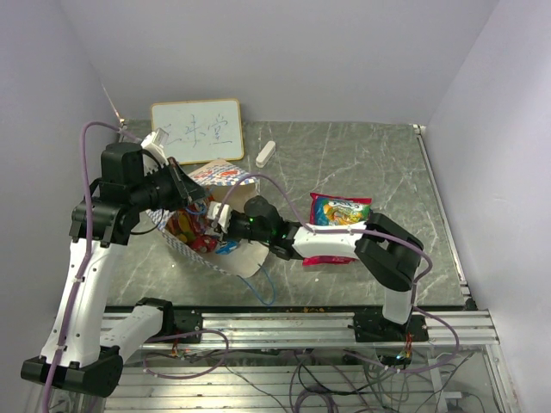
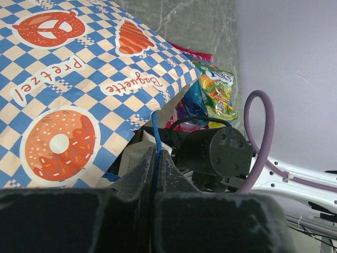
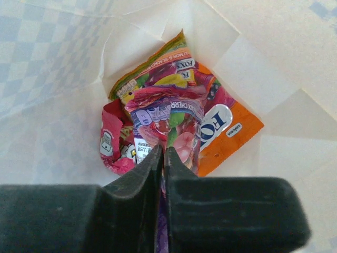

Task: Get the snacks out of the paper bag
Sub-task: Take out the snack from the paper bag.

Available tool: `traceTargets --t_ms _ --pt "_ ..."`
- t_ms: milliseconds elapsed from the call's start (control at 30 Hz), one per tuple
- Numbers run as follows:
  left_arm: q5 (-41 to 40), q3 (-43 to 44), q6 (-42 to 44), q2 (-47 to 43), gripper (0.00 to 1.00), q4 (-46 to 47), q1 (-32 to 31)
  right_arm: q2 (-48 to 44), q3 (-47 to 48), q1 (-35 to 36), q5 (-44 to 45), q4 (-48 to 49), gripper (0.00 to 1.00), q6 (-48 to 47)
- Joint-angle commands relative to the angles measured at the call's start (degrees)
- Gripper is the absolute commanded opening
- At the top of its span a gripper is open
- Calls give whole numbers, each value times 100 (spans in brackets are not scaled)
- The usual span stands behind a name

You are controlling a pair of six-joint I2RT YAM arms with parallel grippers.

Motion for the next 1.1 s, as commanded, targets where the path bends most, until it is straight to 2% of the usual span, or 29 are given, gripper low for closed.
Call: traceTargets --t_ms 0,267,433,500,633,833,900,1067 --pt "1 -4 39 -58 7 103 -50 230 129 7 -221 -277 13 -358" --pt "46 30 113 -93 7 -63 -49 717 222 -1 -88 -27 42 -916" --pt "73 45 162 -84 7 -139 -48 755 228 -9 -235 -101 54 -1374" --pt "105 3 161 -90 7 -105 -49 926 340 -41 -313 -218 57 -1527" --pt "186 -21 127 -65 7 -46 -51 1162 766 -104 -690 -792 58 -1867" --pt "203 11 173 -14 7 -65 -50 1496 1140 -107 -505 -1202 56 -2252" --pt "201 2 187 -14 7 -67 -51 1586 1233 -97 -239 -1158 53 -2248" --pt "136 60 222 33 7 -101 -51 1543 1462 -98 -182 -1274 33 -2048"
